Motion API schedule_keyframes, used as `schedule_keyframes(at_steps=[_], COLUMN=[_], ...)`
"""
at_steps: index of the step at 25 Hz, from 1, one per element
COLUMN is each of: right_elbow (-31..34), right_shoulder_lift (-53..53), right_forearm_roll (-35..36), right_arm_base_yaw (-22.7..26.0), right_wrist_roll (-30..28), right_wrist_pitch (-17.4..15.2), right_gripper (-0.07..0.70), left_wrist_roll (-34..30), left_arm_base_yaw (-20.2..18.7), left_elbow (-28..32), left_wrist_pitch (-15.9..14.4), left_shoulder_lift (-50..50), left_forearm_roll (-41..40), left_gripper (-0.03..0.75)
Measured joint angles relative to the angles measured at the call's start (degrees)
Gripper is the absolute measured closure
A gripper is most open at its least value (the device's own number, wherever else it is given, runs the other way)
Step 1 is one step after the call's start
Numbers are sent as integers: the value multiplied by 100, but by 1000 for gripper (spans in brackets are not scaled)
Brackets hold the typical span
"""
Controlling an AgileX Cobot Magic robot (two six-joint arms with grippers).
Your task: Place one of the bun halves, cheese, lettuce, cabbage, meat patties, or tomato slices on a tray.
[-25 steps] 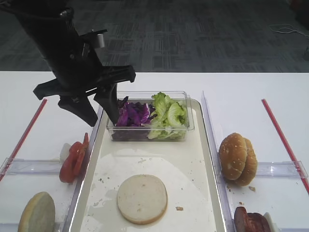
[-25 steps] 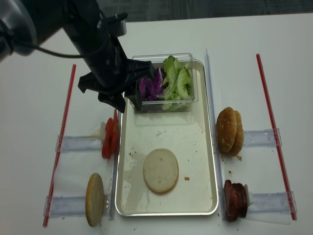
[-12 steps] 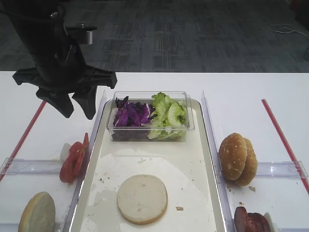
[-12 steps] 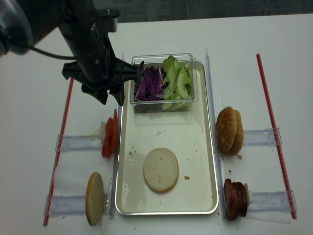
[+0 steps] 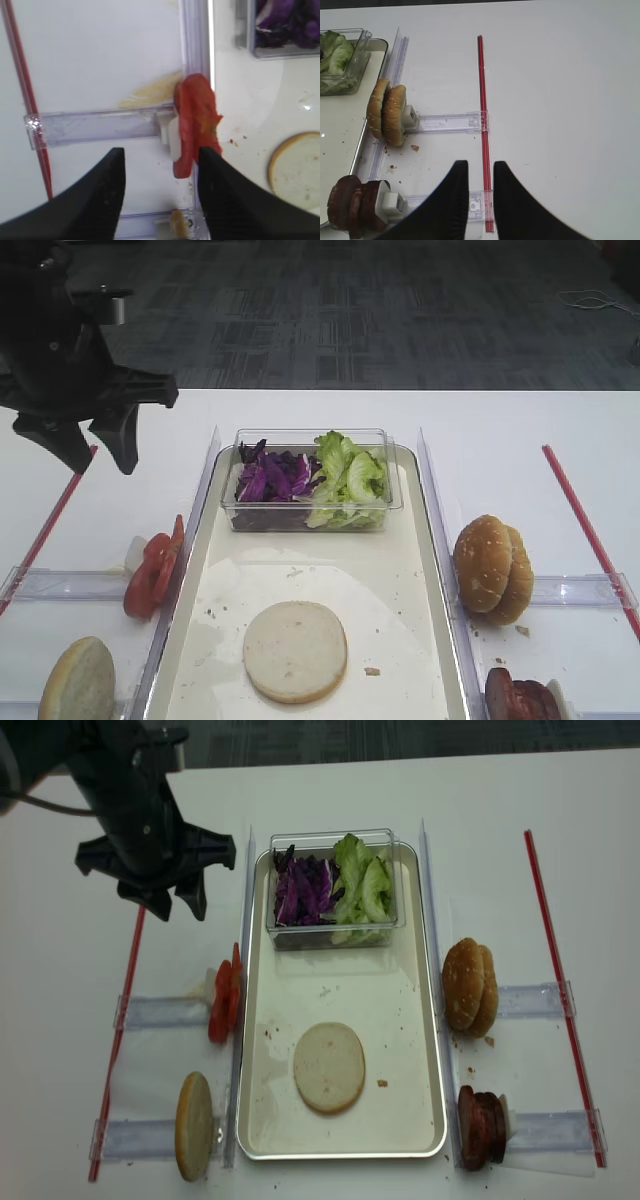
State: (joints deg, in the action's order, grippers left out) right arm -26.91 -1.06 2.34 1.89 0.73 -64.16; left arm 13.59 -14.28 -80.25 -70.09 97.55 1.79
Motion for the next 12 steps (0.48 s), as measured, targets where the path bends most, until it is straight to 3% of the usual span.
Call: schedule_keyframes(at_steps=[6, 12], right_elbow=[0, 0], right_shoulder_lift=[0, 0], right_forearm_roll=[0, 0], right_arm_base_yaw=[0, 0], right_wrist_roll=[0, 0], right_wrist_pitch=[0, 11], right_gripper=[478, 478], left_wrist_roll=[-192, -416], left_arm_base_yaw=[547, 850], left_elbow=[104, 112], left_wrist_pitch=[-14, -14], left_shoulder_lift=[-86, -177], left_forearm_roll=[-116, -136], left_gripper=[368, 368])
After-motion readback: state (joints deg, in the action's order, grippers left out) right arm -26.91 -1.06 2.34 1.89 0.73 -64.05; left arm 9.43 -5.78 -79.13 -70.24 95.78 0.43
